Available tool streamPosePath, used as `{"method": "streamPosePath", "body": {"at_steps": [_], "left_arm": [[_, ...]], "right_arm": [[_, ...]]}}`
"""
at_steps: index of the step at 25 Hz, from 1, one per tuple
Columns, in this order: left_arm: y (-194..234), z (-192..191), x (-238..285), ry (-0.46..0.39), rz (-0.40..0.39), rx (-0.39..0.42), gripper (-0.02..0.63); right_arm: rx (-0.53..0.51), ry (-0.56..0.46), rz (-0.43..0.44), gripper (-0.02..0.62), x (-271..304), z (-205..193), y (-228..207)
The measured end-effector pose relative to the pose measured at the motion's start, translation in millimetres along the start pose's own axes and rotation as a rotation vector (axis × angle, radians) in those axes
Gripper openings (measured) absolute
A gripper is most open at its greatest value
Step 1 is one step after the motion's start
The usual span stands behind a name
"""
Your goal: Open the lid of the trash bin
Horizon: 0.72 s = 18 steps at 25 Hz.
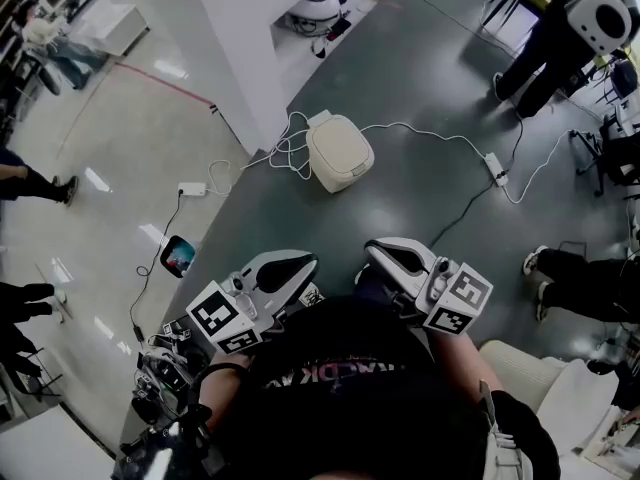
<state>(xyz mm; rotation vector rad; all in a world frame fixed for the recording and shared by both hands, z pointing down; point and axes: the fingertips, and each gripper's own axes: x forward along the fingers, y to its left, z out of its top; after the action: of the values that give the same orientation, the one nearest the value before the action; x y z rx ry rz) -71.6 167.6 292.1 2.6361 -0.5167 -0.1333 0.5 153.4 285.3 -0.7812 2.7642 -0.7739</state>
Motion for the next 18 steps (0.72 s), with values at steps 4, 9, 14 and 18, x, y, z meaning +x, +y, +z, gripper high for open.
{"method": "streamPosePath", "body": {"at_steps": [4, 9, 14, 18], "left_arm": [[4.4, 0.5, -14.4, -0.017, 0.013, -0.012, 0.005], [10.0, 0.7, -33.3, -0.039, 0.037, -0.02, 0.006], [12.9, 1.5, -43.4, -0.047, 0.048, -0.022, 0.006], [13.8, 1.5, -45.8, -0.046, 0.039, -0.029, 0.005]], "right_arm": [[0.006, 0.017, -0.008, 0.008, 9.1, -4.5, -0.1], [-0.005, 0.062, -0.026, 0.008, 16.6, -13.4, -5.0], [-0.005, 0.081, -0.048, 0.008, 19.2, -17.9, -7.7], [-0.002, 0.083, -0.061, 0.008, 22.3, -19.4, -8.5]]}}
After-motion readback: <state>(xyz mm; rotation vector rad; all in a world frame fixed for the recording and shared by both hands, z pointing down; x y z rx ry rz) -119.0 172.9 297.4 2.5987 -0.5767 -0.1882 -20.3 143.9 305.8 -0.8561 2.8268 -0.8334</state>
